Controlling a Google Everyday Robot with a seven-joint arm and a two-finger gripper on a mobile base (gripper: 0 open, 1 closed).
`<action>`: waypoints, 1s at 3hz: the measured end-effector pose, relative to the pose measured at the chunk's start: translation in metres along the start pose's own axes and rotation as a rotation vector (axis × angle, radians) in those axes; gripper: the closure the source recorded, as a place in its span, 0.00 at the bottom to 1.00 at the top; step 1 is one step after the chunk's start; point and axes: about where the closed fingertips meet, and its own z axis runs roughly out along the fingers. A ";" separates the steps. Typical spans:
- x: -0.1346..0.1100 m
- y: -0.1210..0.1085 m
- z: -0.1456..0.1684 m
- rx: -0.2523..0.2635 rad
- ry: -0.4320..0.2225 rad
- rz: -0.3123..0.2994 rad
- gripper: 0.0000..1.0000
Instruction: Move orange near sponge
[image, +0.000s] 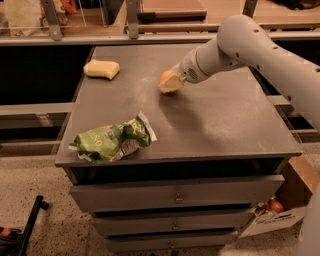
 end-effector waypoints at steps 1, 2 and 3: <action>0.000 0.001 0.002 -0.004 0.001 0.000 1.00; -0.001 0.001 0.003 -0.005 -0.001 0.000 1.00; -0.014 -0.010 0.010 0.005 -0.012 -0.007 1.00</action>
Offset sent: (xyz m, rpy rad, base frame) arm 0.0046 0.0034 0.0018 0.0134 -0.0025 -0.0017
